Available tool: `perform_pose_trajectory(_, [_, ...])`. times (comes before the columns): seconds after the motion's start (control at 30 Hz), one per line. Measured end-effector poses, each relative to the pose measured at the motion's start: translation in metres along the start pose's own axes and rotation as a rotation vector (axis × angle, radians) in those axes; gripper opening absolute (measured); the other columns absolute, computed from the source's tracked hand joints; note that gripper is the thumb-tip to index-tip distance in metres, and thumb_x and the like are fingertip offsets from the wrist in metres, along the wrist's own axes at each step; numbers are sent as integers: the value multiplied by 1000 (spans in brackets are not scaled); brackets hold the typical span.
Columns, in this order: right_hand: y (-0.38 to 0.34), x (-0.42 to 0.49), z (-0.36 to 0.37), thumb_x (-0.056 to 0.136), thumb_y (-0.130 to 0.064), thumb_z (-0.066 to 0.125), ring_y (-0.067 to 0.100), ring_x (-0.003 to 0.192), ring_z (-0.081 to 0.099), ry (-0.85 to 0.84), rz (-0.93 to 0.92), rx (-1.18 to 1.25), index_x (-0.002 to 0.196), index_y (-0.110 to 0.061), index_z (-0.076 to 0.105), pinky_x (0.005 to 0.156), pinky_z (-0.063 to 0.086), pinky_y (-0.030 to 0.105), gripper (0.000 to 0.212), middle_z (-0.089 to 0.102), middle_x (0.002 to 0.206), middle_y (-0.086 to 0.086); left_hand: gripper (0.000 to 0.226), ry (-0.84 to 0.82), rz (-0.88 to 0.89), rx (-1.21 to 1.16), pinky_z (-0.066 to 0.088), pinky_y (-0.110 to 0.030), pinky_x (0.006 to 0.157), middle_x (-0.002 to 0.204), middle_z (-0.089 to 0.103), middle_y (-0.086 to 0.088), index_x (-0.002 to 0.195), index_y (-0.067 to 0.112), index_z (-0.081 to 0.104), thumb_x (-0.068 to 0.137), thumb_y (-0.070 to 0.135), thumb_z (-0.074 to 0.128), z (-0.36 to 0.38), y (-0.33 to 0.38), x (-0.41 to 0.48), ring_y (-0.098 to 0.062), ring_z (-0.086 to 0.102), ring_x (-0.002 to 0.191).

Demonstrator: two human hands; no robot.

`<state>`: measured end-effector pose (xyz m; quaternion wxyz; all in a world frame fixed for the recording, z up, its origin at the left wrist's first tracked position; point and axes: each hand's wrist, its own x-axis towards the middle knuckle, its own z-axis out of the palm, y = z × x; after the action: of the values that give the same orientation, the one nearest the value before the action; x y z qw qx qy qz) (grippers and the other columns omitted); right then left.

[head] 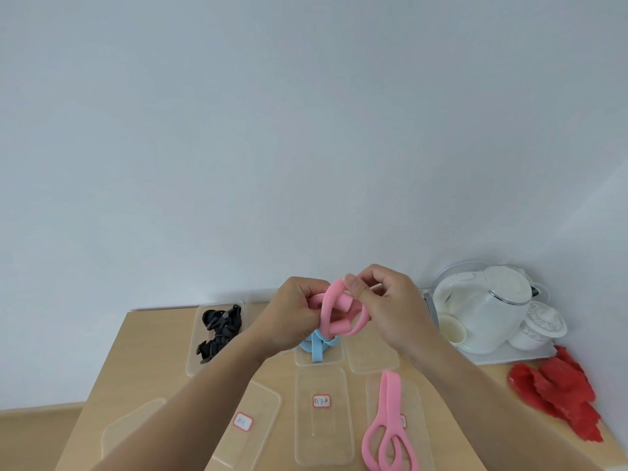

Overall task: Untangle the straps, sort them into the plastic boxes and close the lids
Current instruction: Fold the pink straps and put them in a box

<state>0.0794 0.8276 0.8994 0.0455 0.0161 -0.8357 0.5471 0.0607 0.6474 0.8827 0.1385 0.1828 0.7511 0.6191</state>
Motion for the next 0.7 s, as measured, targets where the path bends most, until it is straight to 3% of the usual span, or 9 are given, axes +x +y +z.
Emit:
perform_pose_trajectory(0.1, [-2, 7, -3, 96, -36, 67, 17, 68, 62, -58, 98, 60, 73, -22, 70, 75, 58, 47, 27, 63, 67, -9, 15, 32, -12, -56, 59, -46, 82, 92, 75, -23, 95, 4, 78, 81, -2, 75, 5, -4, -4, -23, 68, 84])
perform_pose_trajectory(0.17, [-2, 9, -4, 96, -42, 65, 25, 74, 67, -88, 102, 2, 75, -25, 69, 80, 59, 50, 27, 65, 71, -5, 18, 64, -17, -93, 59, -38, 82, 93, 75, -22, 95, 2, 78, 83, -11, 72, 8, -6, -5, -22, 70, 86])
perform_pose_trajectory(0.27, [-2, 12, -4, 96, -40, 65, 32, 76, 69, -141, 84, -48, 81, -18, 66, 73, 61, 49, 27, 64, 72, 4, 19, 73, -5, -130, 59, -44, 85, 96, 74, -24, 97, 1, 76, 84, -13, 71, 8, -10, -6, -28, 70, 89])
perform_pose_trajectory(0.4, [-2, 17, -8, 95, -28, 69, 21, 61, 69, -198, 120, 58, 85, -4, 67, 64, 63, 37, 26, 65, 68, 8, 21, 66, 6, -177, 57, -52, 90, 101, 72, -28, 102, -2, 74, 84, -10, 70, 9, -14, -10, -31, 70, 93])
perform_pose_trajectory(0.47, [1, 20, -11, 91, -30, 72, 18, 62, 68, -263, 200, 131, 84, -5, 69, 66, 61, 35, 27, 67, 69, 10, 24, 68, 3, -216, 59, -47, 89, 102, 73, -27, 105, 0, 74, 82, -6, 70, 10, -15, -12, -29, 70, 93])
perform_pose_trajectory(0.57, [11, 26, -15, 72, -44, 80, 22, 73, 66, -478, 430, 355, 89, -5, 70, 82, 58, 43, 43, 69, 84, 14, 28, 36, -6, -292, 58, -40, 89, 102, 75, -20, 106, 6, 77, 79, 0, 70, 13, -15, -13, -27, 71, 97])
perform_pose_trajectory(0.63, [19, 28, -20, 74, -39, 83, 27, 85, 66, -614, 543, 523, 101, 0, 70, 85, 58, 41, 50, 68, 97, 19, 28, -9, -3, -315, 57, -38, 87, 101, 76, -15, 105, 9, 78, 79, 2, 71, 17, -14, -15, -25, 70, 98])
perform_pose_trajectory(0.7, [26, 25, -19, 79, -36, 80, 27, 86, 66, -646, 566, 636, 98, 0, 70, 80, 60, 37, 41, 68, 98, 19, 26, -26, -4, -343, 56, -34, 81, 98, 75, -11, 102, 12, 78, 77, 5, 74, 21, -14, -16, -23, 70, 94])
